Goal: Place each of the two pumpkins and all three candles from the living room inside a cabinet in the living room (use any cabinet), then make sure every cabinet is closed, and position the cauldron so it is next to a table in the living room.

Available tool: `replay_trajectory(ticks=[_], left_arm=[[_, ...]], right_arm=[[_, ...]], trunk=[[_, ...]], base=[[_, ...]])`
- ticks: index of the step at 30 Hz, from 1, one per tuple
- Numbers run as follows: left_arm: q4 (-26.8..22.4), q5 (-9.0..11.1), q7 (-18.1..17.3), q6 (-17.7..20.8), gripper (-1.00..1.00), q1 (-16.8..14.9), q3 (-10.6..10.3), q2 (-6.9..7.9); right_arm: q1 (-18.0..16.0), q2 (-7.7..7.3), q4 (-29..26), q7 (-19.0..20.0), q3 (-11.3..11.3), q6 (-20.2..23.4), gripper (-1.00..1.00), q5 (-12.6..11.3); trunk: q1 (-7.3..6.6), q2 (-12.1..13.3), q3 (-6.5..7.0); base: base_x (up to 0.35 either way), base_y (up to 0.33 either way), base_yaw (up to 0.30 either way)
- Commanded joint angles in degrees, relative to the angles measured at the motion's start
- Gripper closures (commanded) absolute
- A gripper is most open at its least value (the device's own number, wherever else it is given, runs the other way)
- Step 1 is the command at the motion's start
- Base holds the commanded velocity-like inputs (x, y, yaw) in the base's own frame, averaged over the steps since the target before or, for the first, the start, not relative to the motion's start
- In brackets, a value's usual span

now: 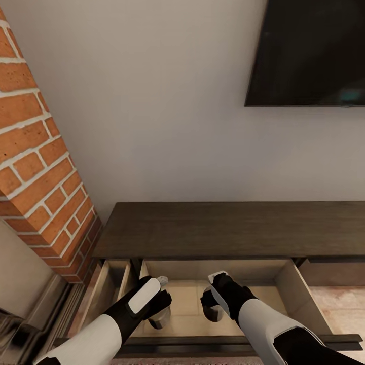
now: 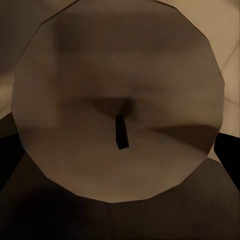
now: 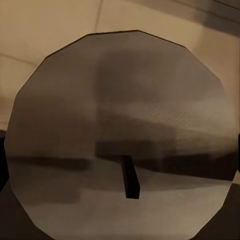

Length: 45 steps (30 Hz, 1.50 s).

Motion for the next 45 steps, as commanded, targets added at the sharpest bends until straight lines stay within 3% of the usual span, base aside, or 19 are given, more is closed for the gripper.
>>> replay_trajectory(ticks=[1, 10, 22, 33, 45], left_arm=[[0.0, -0.1, 0.0, 0.0, 1.00, 0.0, 0.0, -0.07], [-0.2, -0.5, 2.5, 0.1, 1.00, -0.1, -0.2, -0.91], [-1.5, -0.4, 2.2, -0.1, 1.00, -0.1, -0.2, -0.94], [-7.0, -0.4, 2.2, -0.2, 1.00, -0.1, -0.5, -0.85], [-6.8, -0.4, 2.3, -0.2, 1.00, -0.1, -0.7, -0.85]], right_arm=[[0.0, 0.00, 0.0, -0.1, 0.0, 0.0, 1.00, -0.1], [0.0, 0.00, 0.0, -0.7, 0.1, -0.2, 1.00, 0.0], [0.0, 0.00, -0.1, -0.3, 0.1, -0.1, 1.00, 0.0], [-0.1, 0.00, -0.4, -0.2, 0.1, 0.0, 1.00, 0.0], [-0.2, 0.00, -0.3, -0.4, -0.1, 0.0, 1.00, -0.1]], trunk=[[0.00, 0.0, -0.09], [0.00, 0.0, -0.93], [0.00, 0.0, -1.17], [0.00, 0.0, -1.25], [0.00, 0.0, -2.09]], base=[[0.000, 0.000, 0.000], [0.000, 0.000, 0.000], [0.000, 0.000, 0.081], [0.000, 0.000, 0.104], [0.000, 0.000, 0.081]])
